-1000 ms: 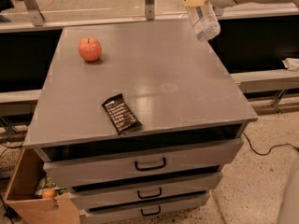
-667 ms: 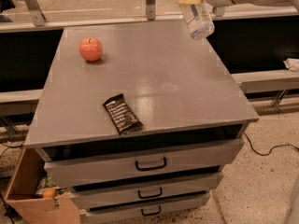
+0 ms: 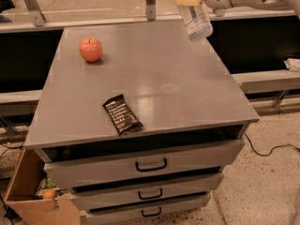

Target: Place blue plastic bottle upright

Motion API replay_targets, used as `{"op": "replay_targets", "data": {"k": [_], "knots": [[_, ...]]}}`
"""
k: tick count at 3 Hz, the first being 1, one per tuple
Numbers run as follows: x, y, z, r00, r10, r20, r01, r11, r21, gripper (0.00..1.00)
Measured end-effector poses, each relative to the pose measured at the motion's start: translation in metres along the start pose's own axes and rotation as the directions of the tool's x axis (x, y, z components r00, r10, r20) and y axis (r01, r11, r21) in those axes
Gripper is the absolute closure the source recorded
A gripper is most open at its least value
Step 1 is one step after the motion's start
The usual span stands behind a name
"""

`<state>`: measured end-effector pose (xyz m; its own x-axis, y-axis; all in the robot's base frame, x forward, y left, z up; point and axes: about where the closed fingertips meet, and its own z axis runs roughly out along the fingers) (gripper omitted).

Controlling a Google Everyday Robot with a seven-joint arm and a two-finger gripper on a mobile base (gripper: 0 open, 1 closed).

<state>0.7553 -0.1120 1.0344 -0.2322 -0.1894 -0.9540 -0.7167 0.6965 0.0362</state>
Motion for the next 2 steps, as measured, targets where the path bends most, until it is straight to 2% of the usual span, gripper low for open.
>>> {"op": "replay_targets", "data": {"k": [1,2], "knots": [[0.006,0.007,-0.008,0.998,-0.009,0.065,0.012,0.9992,-0.039,1.00],[0.014,0.013,-0.021,0.985,-0.014,0.171,0.029,0.9955,-0.090,1.00]]}}
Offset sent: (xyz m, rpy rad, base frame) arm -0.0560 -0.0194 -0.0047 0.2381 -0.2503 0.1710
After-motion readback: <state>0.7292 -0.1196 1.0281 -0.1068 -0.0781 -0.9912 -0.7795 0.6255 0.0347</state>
